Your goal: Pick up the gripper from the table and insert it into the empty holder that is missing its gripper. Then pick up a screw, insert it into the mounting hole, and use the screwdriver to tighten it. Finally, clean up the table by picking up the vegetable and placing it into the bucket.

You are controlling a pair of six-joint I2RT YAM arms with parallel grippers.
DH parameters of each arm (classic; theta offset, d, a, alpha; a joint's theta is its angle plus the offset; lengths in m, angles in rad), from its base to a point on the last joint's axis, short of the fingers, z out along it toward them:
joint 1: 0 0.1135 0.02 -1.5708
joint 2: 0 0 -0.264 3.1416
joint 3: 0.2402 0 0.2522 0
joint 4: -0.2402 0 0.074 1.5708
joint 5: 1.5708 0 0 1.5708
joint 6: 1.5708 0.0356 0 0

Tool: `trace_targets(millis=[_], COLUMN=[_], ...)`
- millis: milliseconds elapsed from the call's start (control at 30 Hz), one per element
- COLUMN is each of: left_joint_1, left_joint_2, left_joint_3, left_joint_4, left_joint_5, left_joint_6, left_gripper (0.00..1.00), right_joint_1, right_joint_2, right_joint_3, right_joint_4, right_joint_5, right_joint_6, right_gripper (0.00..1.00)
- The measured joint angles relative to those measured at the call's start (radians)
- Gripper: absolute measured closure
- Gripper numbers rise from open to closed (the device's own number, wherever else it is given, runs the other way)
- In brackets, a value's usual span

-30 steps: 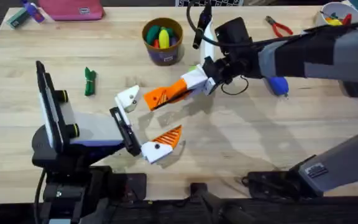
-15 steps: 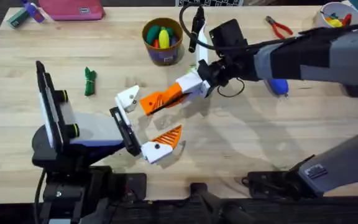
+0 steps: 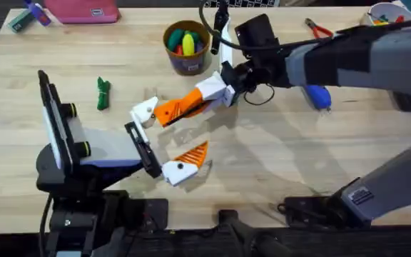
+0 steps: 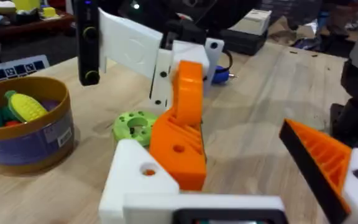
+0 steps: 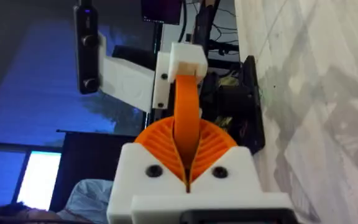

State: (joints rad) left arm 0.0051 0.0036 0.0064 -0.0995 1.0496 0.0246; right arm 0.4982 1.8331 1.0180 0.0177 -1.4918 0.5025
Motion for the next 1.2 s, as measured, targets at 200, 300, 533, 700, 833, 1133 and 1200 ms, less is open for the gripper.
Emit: trace_targets(millis=[200, 300, 533, 700, 833, 1133, 1200], left_joint_1=[0.000, 0.000, 0.000, 0.000, 0.004, 0.005, 0.005], left_joint_2=[0.000, 0.000, 0.000, 0.000, 0.000, 0.000, 0.000], left_joint_3=[0.000, 0.000, 0.000, 0.000, 0.000, 0.001, 0.001], left_joint_4=[-0.001, 0.000, 0.000, 0.003, 0.004, 0.003, 0.003], left_joint_5=[0.001, 0.001, 0.000, -0.019, -0.030, -0.029, -0.029], left_joint_6=[-0.003, -0.003, -0.003, -0.001, 0.004, 0.003, 0.003], left_gripper=[0.015, 0.016, 0.015, 0.015, 0.015, 0.014, 0.014], right_joint_1=[0.012, 0.012, 0.014, 0.016, 0.023, 0.043, 0.046], right_joint_2=[0.018, 0.018, 0.018, 0.018, 0.020, 0.020, 0.020], right_joint_3=[0.003, 0.004, 0.008, 0.008, 0.008, 0.008, 0.008], right_joint_4=[0.042, 0.055, 0.094, 0.189, 0.246, 0.278, 0.294], right_joint_5=[-0.006, -0.005, 0.011, 0.031, 0.040, 0.078, 0.087], right_joint_6=[0.018, 0.026, 0.063, 0.128, 0.190, 0.247, 0.252], right_gripper=[0.993, 0.993, 0.993, 0.993, 0.993, 0.993, 0.993])
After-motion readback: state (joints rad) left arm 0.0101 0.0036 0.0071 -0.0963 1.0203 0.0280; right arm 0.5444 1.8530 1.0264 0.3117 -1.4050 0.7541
